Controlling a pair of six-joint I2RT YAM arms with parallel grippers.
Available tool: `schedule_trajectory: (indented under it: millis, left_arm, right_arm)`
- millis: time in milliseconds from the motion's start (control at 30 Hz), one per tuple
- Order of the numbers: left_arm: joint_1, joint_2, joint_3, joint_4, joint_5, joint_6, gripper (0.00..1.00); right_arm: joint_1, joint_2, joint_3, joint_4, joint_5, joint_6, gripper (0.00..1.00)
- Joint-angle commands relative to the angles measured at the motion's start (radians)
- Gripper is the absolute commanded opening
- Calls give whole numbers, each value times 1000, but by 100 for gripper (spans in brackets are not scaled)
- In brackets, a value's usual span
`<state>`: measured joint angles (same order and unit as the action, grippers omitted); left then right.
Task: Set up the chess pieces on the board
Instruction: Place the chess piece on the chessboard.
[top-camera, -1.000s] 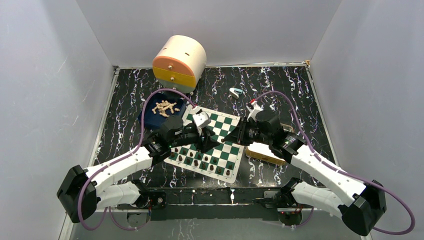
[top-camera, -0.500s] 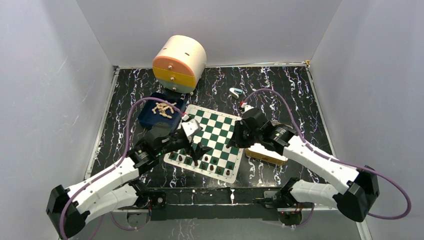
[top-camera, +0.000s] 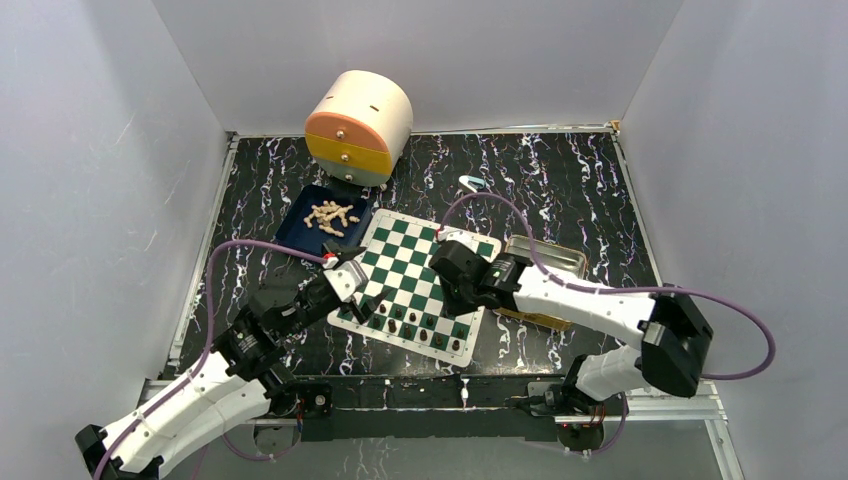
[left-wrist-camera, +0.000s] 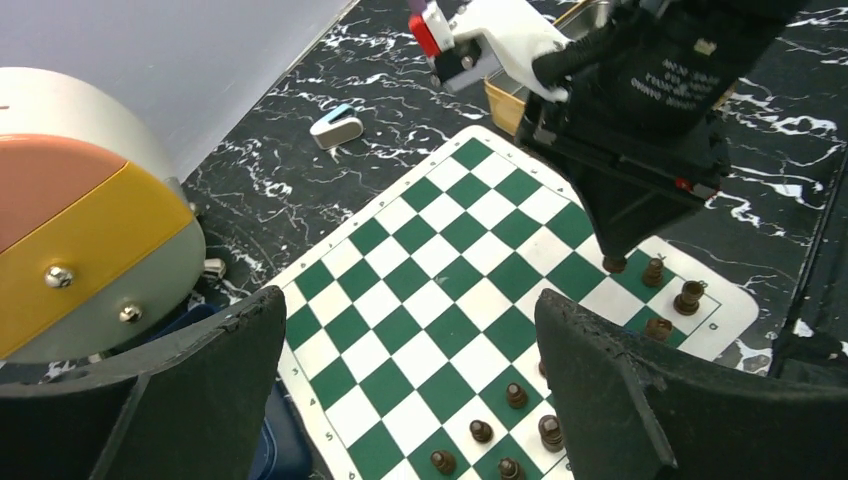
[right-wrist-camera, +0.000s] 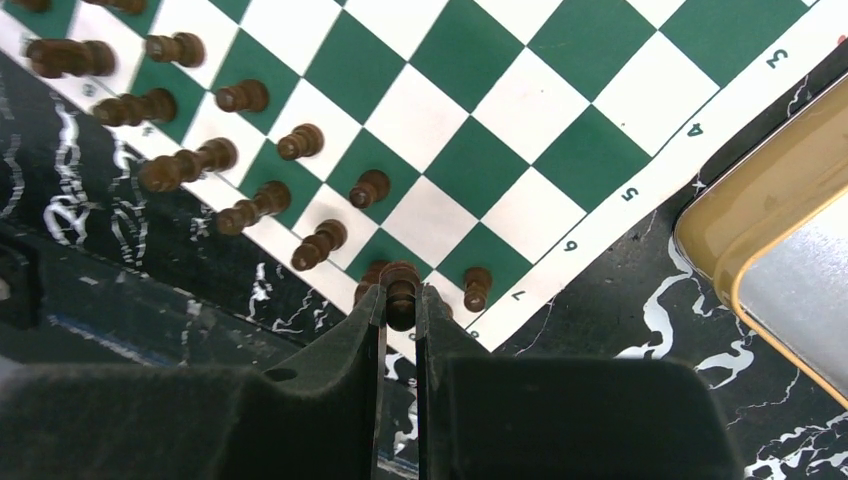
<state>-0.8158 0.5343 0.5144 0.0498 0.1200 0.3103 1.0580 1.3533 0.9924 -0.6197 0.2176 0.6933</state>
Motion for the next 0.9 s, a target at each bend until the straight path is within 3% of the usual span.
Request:
schedule_trajectory:
  millis: [0,867]
  left_arm:
    - [-5,-28,-16,-19,-64,41,91]
    - [-5,-41,11,-71,-140,47,93]
  right_arm:
    - [30,56,56,-6,92,26,15]
    - [42,218,49,37,76,61,19]
